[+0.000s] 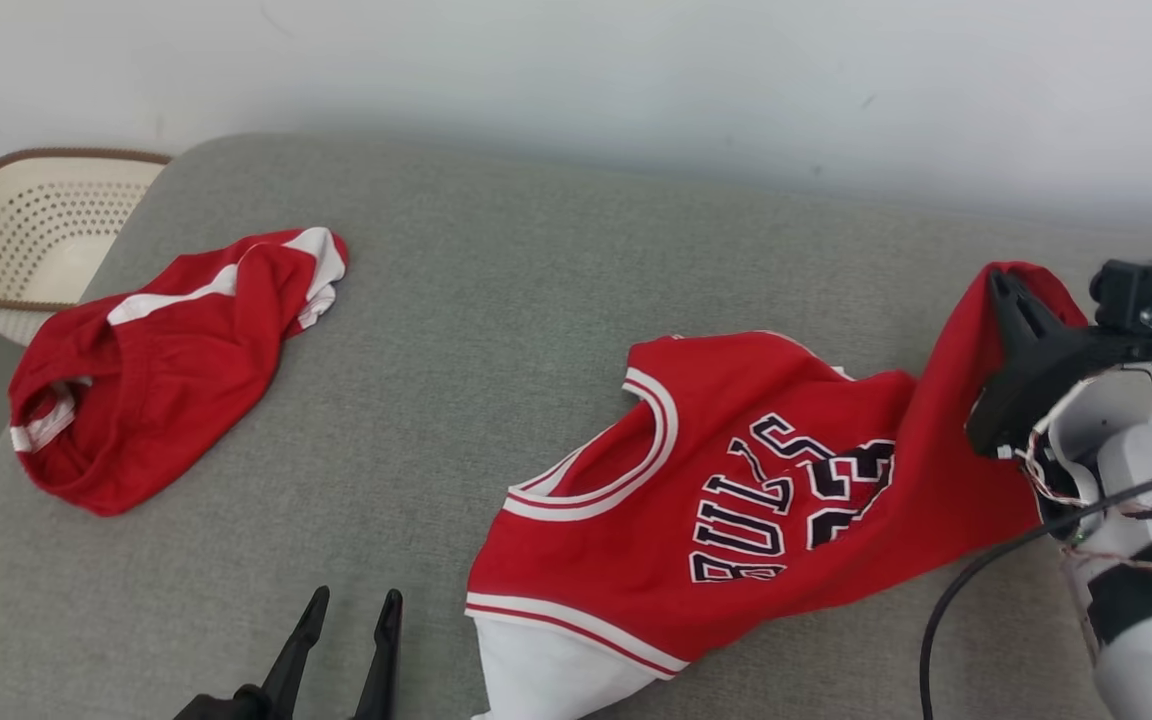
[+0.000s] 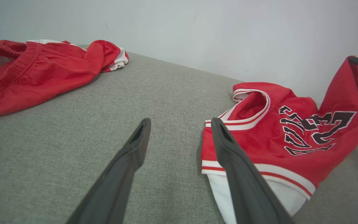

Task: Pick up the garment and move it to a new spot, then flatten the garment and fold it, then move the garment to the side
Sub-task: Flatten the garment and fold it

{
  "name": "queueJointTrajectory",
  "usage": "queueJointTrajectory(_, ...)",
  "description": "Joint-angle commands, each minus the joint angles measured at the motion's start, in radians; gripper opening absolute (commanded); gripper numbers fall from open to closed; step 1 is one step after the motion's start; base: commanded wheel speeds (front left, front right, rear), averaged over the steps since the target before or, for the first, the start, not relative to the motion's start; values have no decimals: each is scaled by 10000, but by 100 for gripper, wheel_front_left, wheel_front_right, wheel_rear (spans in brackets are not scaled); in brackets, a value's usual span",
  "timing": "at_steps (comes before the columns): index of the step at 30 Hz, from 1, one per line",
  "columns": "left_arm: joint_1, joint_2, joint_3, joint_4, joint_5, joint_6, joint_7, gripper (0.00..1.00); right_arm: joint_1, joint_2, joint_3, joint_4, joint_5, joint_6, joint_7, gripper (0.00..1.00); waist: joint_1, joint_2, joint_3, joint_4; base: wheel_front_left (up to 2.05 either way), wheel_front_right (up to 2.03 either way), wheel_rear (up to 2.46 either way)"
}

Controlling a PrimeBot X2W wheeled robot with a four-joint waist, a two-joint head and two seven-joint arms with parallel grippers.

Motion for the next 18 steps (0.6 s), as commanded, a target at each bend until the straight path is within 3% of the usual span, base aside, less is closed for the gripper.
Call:
queueJointTrajectory(1, -110, 6, 13, 41, -37, -1, -48, 100, -142, -11, 66, 77, -87, -3, -89, 0, -2, 0, 171, 200, 0, 0, 0)
queueJointTrajectory(6, -212, 4, -87, 104, -74, -4, -48, 100, -1132, 63, 437, 2158, -368, -5, -844, 0, -2, 0, 272, 395, 0, 0, 0)
queueJointTrajectory(7, -233, 3, -114, 117, -77, 1, -48, 100, -1294, 26, 487, 2570, -506, -5, -985, 11, -2, 0, 281, 420, 0, 0, 0)
queueJointTrajectory(8, -247, 3, -136, 135, -88, 8, -48, 100, -1448, -21, 526, 2937, -644, -5, -1145, 47, -2, 0, 286, 441, 0, 0, 0)
queueJointTrajectory(9, -260, 4, -153, 152, -98, 15, -48, 100, -1602, -38, 527, 3276, -754, -5, -1320, 100, -2, 0, 286, 455, 0, 0, 0)
queueJointTrajectory(13, -240, 3, -146, 194, -138, 70, -48, 100, -2021, 137, 587, 4265, -939, -5, -1960, 100, -2, 0, 255, 374, 0, 0, 0)
queueJointTrajectory(18, -124, 3, -113, 191, -131, 113, -48, 100, -2328, 243, 746, 4612, -735, -5, -2828, 100, -2, 0, 113, 45, 0, 0, 0)
